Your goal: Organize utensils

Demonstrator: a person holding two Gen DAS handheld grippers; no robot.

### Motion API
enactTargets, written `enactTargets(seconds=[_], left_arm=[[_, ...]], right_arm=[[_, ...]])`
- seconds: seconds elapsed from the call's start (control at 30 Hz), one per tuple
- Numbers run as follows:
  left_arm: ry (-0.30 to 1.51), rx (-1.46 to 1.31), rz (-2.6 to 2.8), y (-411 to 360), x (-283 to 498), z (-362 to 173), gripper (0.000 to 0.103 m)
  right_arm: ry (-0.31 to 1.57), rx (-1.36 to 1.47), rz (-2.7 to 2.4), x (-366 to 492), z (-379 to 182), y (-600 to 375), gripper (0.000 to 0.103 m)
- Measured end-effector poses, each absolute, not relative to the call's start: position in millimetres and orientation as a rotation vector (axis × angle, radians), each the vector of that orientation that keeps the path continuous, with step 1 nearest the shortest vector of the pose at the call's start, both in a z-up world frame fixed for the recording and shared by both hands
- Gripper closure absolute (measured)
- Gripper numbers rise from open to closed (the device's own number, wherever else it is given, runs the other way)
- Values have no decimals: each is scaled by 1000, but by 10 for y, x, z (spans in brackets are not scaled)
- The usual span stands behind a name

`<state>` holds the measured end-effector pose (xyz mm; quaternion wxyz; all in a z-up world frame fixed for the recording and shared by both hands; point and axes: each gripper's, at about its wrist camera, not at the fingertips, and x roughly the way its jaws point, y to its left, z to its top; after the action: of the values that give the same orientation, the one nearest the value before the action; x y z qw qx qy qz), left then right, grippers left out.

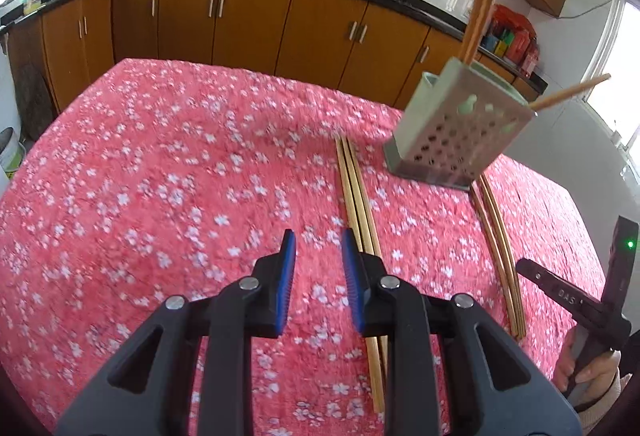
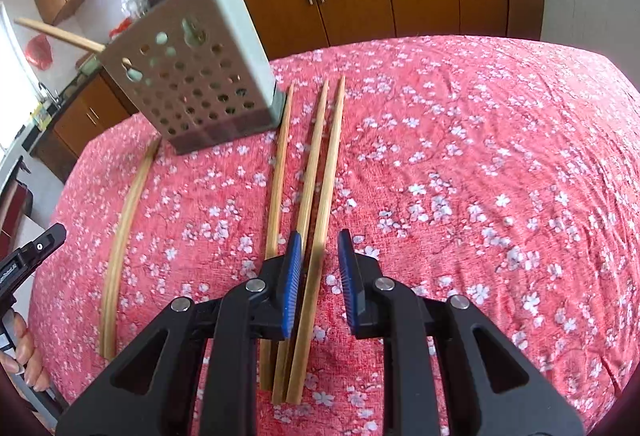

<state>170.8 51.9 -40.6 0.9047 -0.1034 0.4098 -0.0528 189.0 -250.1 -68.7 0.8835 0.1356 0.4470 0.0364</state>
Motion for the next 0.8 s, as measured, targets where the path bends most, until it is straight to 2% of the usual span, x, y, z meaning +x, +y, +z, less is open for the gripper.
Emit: enactTargets(seconds=[0.07,0.13,0.4,0.5,0.73,0.8], left_arm=[[852,-209,-124,454,1694,-417,78],[858,-200,-141,391,1707,-414,78],[903,-161,-196,204,1701,-561,81],[923,-140,-198,149,1710,-618,85],[956,-83,-189,38,1732,-743,86],[953,-35,-160,-24,1737,-762,90]], right_arm=[[924,263,66,1864,-742,-2475,85],[933,225,39,1885,-786,-2482,95],[917,258,-110,1894,-807,-2827,95],[917,239,-109,1894,-805,-2832,95],[916,222,-103,1865,-821,-2806,95],[920,217,-90,1839,-802,-2777,95]])
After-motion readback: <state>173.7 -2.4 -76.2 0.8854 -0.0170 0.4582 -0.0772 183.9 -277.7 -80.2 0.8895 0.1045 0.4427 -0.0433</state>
